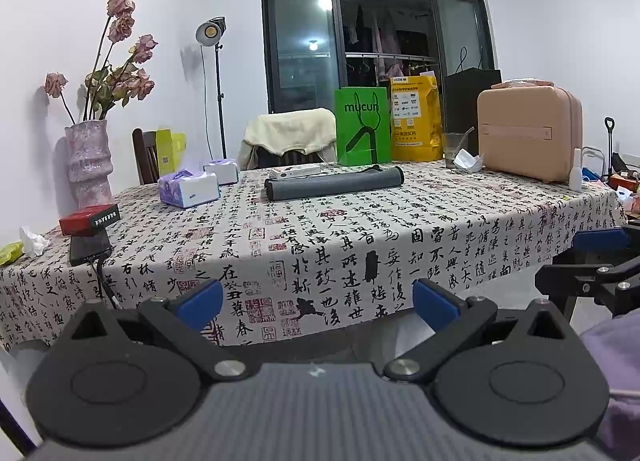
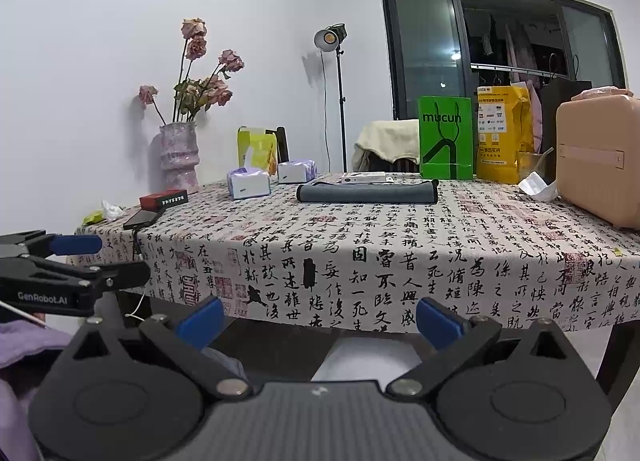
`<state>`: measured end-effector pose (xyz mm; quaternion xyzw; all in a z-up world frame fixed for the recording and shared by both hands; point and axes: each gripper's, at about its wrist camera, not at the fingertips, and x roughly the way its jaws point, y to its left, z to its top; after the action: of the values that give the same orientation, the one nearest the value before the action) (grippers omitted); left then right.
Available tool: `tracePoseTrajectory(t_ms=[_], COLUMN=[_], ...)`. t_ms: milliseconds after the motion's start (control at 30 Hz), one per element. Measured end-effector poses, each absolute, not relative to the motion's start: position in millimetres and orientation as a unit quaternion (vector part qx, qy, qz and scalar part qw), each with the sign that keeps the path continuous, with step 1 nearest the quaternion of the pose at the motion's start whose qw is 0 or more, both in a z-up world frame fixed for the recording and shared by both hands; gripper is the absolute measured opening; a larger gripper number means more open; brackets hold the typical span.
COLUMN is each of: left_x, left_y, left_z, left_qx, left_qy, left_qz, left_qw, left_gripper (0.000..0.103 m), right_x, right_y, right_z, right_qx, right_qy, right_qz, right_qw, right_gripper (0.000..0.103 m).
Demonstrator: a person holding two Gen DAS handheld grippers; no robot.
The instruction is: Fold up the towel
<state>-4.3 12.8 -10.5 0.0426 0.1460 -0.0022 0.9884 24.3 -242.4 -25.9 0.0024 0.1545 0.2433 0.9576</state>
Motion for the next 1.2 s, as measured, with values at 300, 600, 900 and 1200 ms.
tracePoseTrajectory(t_ms=[300,600,900,1200], left_x=[-4.1,-4.1,-3.7,-5.1], left_y=[12.5,12.3,12.6,15.0], left_z=[-10.5,-10.5,-10.0,-11.2], left_qx=[0.043,0.044,0.048,0.049], left_qy=[0.146,0.146,0.144,0.141], left_qz=[-0.003,-0.003,-0.005,-0.003], left_qw=[0.988,0.988,0.988,0.989], left_gripper=[0.103,0.103,0.103,0.103], right_x=[25.8,26.2,26.0,26.4], right_y=[-241.4,-241.1,-240.9,-240.5], right_z=[-27.5,-27.9,-27.8,-28.0], right_qx=[0.004,0.003,0.003,0.003], right_qy=[0.157,0.157,0.156,0.156], right_qz=[0.244,0.244,0.243,0.244], right_qw=[0.957,0.957,0.957,0.957], right_gripper=[0.103,0.103,0.103,0.103])
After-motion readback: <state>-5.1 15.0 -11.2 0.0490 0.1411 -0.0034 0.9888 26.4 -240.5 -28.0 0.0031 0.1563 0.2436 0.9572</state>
